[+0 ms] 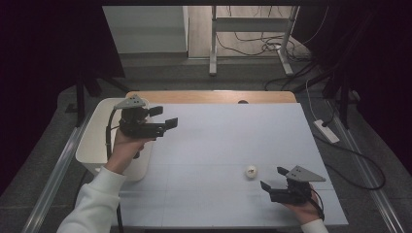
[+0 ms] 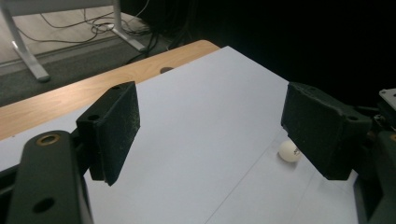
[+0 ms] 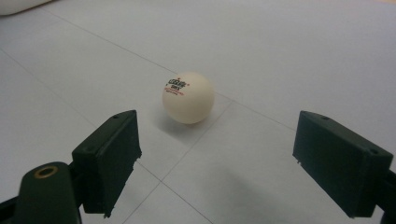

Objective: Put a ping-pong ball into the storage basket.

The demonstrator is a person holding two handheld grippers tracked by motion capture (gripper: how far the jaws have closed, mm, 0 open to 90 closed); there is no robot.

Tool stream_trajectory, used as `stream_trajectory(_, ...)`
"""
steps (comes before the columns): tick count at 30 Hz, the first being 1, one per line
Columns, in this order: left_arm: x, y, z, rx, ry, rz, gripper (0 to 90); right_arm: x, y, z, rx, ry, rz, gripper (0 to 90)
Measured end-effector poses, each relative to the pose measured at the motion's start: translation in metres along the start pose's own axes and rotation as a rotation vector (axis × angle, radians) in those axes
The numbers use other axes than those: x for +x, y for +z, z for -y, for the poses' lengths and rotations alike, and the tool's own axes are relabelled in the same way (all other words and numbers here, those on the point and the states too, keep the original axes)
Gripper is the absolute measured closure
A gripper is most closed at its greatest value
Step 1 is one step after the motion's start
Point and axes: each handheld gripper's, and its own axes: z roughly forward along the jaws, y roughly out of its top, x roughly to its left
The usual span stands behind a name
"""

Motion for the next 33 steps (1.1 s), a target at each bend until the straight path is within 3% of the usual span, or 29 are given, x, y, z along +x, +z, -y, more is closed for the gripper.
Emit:
stream_trajectory(17,-0.019,0.023,0.004,0.016,0.011,0.072,20.4,-0.001,0.000,0.000,-0.006,0.006,-0.001,14.3)
stream_trajectory(33,-0.031,0.045,0.013,0.052,0.022,0.109,20.4,-0.002,-0.001,0.000,-0.009,0.019,-0.004,14.3)
